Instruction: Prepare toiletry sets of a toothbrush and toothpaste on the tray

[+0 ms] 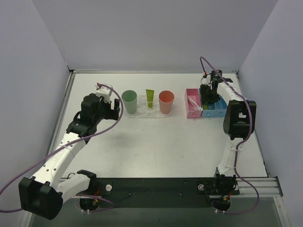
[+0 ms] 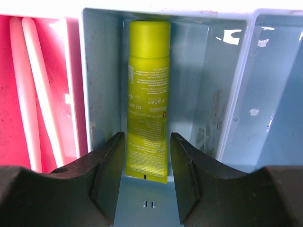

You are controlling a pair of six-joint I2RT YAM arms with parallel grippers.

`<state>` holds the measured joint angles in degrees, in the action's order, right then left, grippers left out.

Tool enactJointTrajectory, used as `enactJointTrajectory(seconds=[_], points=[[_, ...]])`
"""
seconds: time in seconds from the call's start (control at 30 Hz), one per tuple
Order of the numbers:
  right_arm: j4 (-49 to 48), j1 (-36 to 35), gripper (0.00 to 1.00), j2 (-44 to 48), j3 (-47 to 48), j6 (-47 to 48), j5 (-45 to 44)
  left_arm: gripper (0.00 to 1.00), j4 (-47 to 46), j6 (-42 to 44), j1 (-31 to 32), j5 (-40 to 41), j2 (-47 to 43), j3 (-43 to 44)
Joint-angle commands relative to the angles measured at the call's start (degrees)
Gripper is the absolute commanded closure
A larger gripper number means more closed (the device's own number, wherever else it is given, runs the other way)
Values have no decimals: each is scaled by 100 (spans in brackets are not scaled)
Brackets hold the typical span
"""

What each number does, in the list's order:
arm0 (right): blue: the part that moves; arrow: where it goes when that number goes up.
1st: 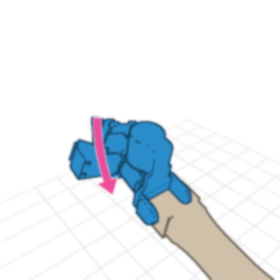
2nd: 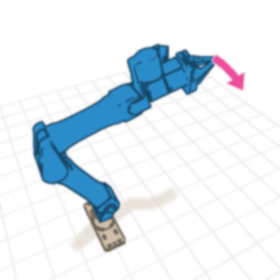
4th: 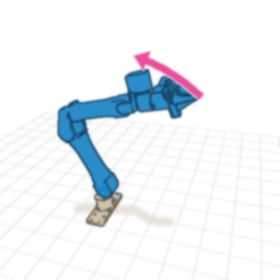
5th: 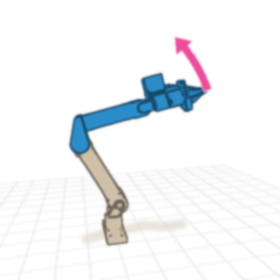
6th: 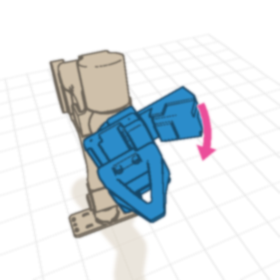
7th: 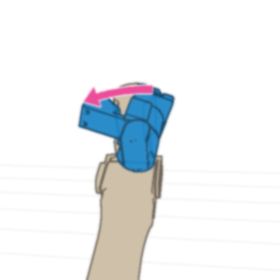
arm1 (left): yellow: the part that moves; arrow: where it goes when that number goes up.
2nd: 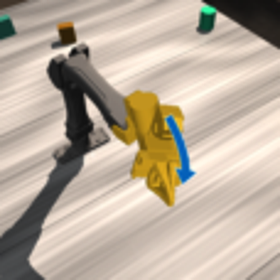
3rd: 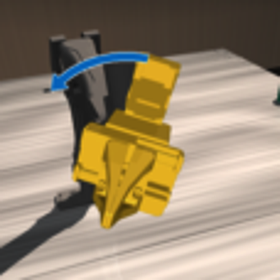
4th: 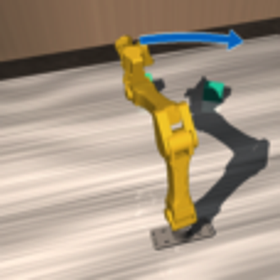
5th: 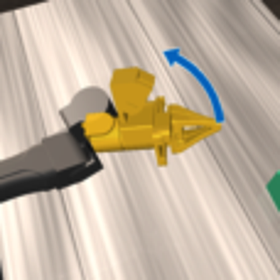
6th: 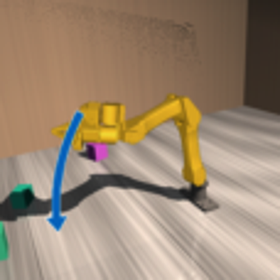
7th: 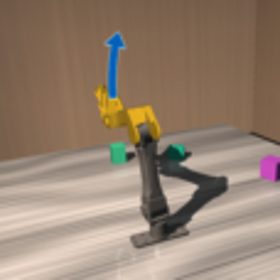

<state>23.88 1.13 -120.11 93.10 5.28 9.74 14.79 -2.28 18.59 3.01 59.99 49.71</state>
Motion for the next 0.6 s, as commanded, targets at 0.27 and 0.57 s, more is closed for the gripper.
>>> enactJointTrajectory(seconds=[0.27,0.57], points=[[547,-16,65,-504,-2,333,-404,8,-230,17,-31,51,-154,47],[600,10,96,-408,-29,395,-121,8,-213,18,-31,60,-233,38]])
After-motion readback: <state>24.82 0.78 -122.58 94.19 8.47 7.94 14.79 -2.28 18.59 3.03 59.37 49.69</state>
